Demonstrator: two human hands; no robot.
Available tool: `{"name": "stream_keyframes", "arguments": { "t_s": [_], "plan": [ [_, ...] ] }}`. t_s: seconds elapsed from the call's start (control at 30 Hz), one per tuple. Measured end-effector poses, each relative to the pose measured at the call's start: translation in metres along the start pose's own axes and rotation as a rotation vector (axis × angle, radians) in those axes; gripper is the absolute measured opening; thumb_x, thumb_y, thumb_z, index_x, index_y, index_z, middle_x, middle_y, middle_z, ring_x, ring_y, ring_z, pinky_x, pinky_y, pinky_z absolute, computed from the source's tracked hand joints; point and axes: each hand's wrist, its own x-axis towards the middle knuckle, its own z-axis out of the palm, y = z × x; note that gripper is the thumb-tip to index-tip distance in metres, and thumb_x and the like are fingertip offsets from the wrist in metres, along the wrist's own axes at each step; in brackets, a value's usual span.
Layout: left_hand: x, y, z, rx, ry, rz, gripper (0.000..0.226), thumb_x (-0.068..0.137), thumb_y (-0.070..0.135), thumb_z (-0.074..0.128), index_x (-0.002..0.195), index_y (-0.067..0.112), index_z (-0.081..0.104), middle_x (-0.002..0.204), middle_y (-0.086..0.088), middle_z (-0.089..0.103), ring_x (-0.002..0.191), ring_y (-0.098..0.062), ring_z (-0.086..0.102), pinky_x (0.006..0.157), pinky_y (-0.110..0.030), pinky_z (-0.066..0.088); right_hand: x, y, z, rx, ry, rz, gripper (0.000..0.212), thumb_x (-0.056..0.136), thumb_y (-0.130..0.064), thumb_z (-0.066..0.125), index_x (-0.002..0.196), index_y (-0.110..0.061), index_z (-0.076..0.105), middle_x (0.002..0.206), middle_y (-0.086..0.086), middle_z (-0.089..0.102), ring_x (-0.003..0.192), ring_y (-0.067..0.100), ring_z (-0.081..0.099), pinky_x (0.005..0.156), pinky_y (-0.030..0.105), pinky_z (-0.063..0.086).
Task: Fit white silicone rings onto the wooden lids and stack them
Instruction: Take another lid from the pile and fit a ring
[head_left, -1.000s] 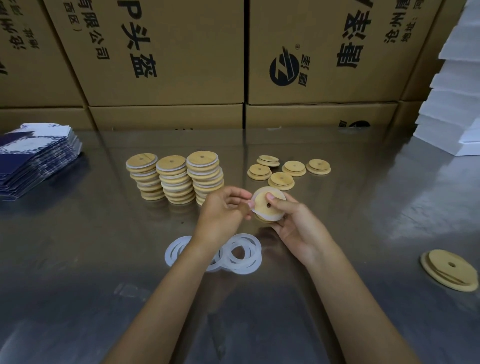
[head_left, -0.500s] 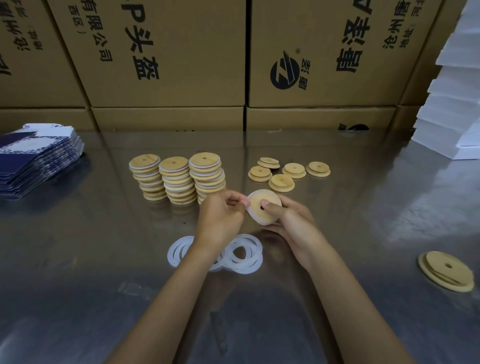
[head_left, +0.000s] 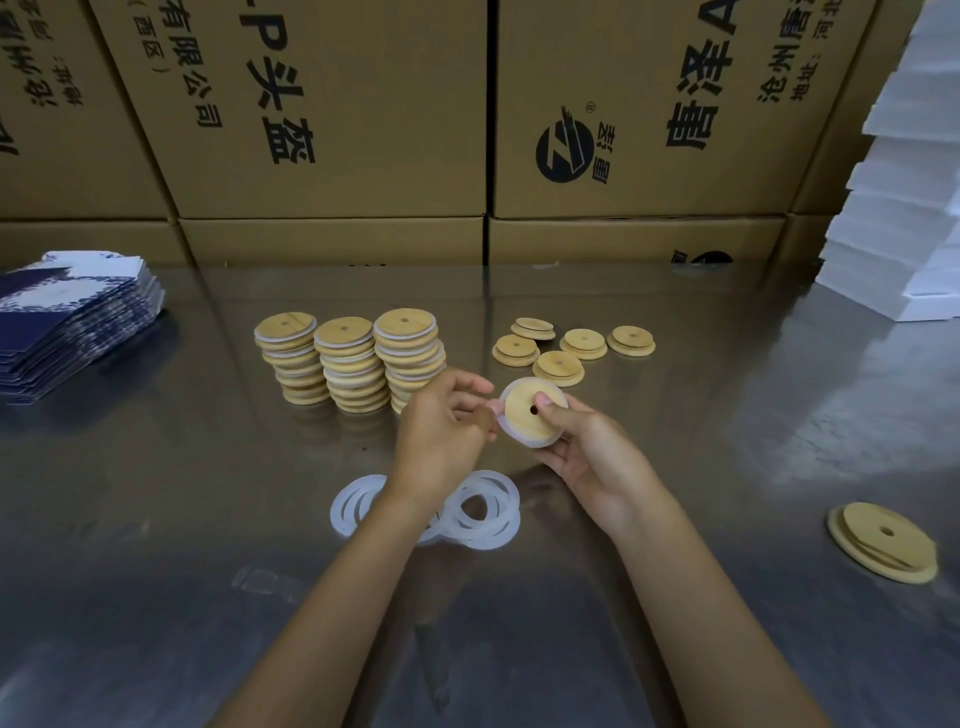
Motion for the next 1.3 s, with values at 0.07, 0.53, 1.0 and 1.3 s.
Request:
{"name": "stream_keyframes", "arguments": {
  "t_s": [0.07, 0.53, 1.0, 1.3],
  "plan": [
    [-0.0005, 0.0015, -0.0014, -0.103, -0.013, -0.066, 0.013, 0.085, 0.010, 0.073, 0.096, 0.012, 0.065, 0.077, -0.005, 0.075, 0.071, -0.020, 0.072, 0.079, -0.033, 0.059, 0.0001, -0.0003, 0.0005, 0.032, 0.012, -0.004, 0.025, 0.099, -0.014, 0.059, 0.122, -0.009, 0.068, 0.110, 0.008, 0.076, 0.100, 0.017, 0.074, 0.081, 0.024, 0.058],
    [-0.0055, -0.0001, 0.0063, 0.095, -0.058, -0.140, 0.008, 0.084, 0.020, 0.072, 0.079, 0.013, 0.070, 0.081, -0.012, 0.071, 0.085, -0.030, 0.068, 0.086, -0.049, 0.056, 0.0019, 0.0039, 0.0060, 0.057, 0.149, -0.050, 0.025, 0.090, 0.000, 0.066, 0.115, 0.002, 0.063, 0.117, 0.027, 0.070, 0.110, 0.038, 0.069, 0.096, 0.044, 0.057],
    [-0.0020, -0.0007, 0.0042, 0.110, -0.104, -0.103, 0.008, 0.087, 0.017, 0.066, 0.082, 0.010, 0.068, 0.085, -0.019, 0.069, 0.072, -0.020, 0.062, 0.079, -0.043, 0.057, -0.0034, 0.0016, 0.0062, 0.254, 0.108, 0.021, 0.031, 0.097, 0.000, 0.056, 0.127, 0.009, 0.057, 0.107, 0.021, 0.072, 0.084, 0.023, 0.076, 0.073, 0.028, 0.062],
    [-0.0057, 0.0030, 0.0069, -0.038, -0.158, -0.172, 0.010, 0.092, 0.009, 0.063, 0.089, 0.002, 0.070, 0.064, -0.003, 0.066, 0.053, -0.007, 0.059, 0.055, -0.019, 0.054, -0.0017, 0.0035, 0.0095, 0.242, 0.156, -0.006, 0.028, 0.097, -0.002, 0.059, 0.124, 0.006, 0.056, 0.114, 0.025, 0.072, 0.098, 0.031, 0.073, 0.084, 0.032, 0.060]
  ]
}}
